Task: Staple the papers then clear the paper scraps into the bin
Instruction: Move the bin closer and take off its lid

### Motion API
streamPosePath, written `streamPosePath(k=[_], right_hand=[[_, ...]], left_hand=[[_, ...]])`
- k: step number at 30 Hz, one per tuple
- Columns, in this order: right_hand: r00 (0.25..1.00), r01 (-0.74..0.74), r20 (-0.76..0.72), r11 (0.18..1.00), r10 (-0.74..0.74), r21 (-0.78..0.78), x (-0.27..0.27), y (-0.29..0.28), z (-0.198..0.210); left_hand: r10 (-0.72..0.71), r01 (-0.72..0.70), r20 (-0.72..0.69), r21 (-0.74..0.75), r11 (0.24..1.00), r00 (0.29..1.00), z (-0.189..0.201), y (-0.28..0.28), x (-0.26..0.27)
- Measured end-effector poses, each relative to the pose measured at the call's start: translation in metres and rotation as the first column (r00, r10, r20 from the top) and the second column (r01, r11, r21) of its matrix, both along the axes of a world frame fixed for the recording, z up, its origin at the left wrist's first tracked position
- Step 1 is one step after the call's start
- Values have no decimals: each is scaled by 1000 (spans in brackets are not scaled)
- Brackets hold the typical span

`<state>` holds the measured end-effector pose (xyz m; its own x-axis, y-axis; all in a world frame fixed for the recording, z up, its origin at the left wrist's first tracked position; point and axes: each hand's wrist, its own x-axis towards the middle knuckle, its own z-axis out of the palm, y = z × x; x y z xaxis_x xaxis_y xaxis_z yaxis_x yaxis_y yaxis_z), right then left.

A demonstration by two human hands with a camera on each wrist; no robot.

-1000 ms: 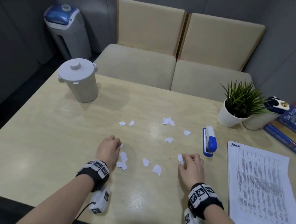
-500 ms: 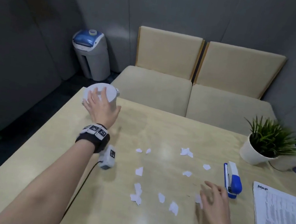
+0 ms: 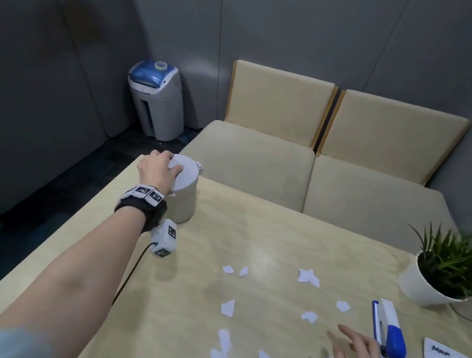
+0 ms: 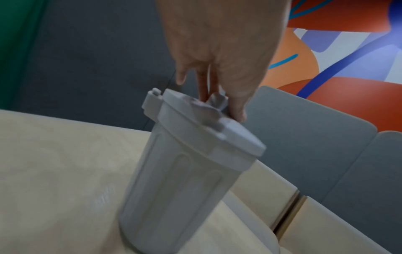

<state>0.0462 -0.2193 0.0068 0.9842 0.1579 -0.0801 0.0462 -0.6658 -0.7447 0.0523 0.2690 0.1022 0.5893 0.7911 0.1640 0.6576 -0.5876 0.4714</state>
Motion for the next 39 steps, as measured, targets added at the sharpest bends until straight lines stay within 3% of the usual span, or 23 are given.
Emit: streamPosePath(k=[5,10,15,20,25,27,32,39], right_hand=[[998,-70,-10,998,70,0,7,-2,3],[977,-211,-15,977,211,-22,7,22,6],[892,-448,49,893,450,-46,22,119,23],[797,-586,100,802,596,-113,42,219,55],[690,-689,-5,655,724,-310,47,287,74],[675,-682,1,625,738,-379,46,298,76],[652,-595,182,645,736,-479,42,296,72],[680,-469,235,658,694,-588,65,240,68]], left_hand=[[-9,2,152,48,999,988,8,-10,-19],[-76,74,111,22,997,991,4,-31,-30],[-74,74,74,-4,997,995,-9,-45,-36],[11,-11,235,-3,1000,972,0,-49,-55],[87,-98,337,15,995,938,1,-45,-103],[108,-121,300,25,992,948,-4,-43,-124],[101,-107,88,62,992,991,-41,-56,-172],[-89,95,-186,22,995,979,-105,-123,-194]])
